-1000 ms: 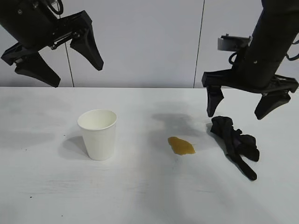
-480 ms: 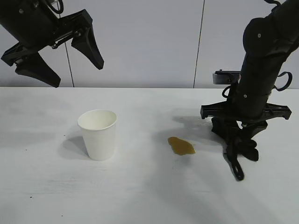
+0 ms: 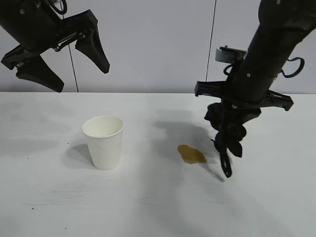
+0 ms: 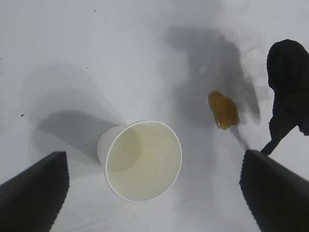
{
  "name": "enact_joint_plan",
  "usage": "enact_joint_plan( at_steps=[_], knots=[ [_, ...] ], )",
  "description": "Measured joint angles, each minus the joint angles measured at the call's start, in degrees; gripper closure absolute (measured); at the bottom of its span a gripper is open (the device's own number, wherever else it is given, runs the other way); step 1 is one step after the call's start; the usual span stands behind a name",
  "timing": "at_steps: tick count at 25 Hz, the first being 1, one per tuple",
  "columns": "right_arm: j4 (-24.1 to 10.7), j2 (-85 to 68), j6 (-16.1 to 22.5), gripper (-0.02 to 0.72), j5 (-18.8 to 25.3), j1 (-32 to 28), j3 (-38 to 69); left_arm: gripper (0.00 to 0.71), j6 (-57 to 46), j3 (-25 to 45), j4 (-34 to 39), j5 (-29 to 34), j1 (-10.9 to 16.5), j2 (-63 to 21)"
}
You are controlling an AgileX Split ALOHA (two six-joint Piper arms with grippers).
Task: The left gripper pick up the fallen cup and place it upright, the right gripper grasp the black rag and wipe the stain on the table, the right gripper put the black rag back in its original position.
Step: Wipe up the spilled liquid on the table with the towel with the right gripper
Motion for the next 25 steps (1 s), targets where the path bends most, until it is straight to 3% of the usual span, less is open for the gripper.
enact_joint_plan(
  at_steps=[6,11,14,18,20,22,25],
  knots=[
    [-0.1,2.7,1.7,0.601,-4.2,6.9,0.0,0.016,0.0,0.0,0.0,0.4,0.0,0.0],
    [-2.1,9.2,4.0,0.601,-6.4,7.3,0.0,0.016,0.0,0.0,0.0,0.8,0.0,0.0],
    [-6.5,9.5,9.0,0.607,-7.2,7.3,-0.3,0.016,0.0,0.0,0.1,0.8,0.0,0.0],
    [-17.7,9.6,17.2,0.607,-6.7,4.3,-0.4,0.016,0.0,0.0,0.1,0.9,0.0,0.0],
    [-21.2,9.6,18.3,0.607,-6.2,1.9,-0.4,0.016,0.0,0.0,0.1,0.9,0.0,0.0],
    [-21.9,9.5,18.1,0.607,-5.1,0.3,-0.4,0.016,0.0,0.0,0.1,0.9,0.0,0.0],
    [-19.4,8.8,15.8,0.607,-3.7,1.0,-0.4,0.016,0.0,0.0,0.1,0.9,0.0,0.0]
  ],
)
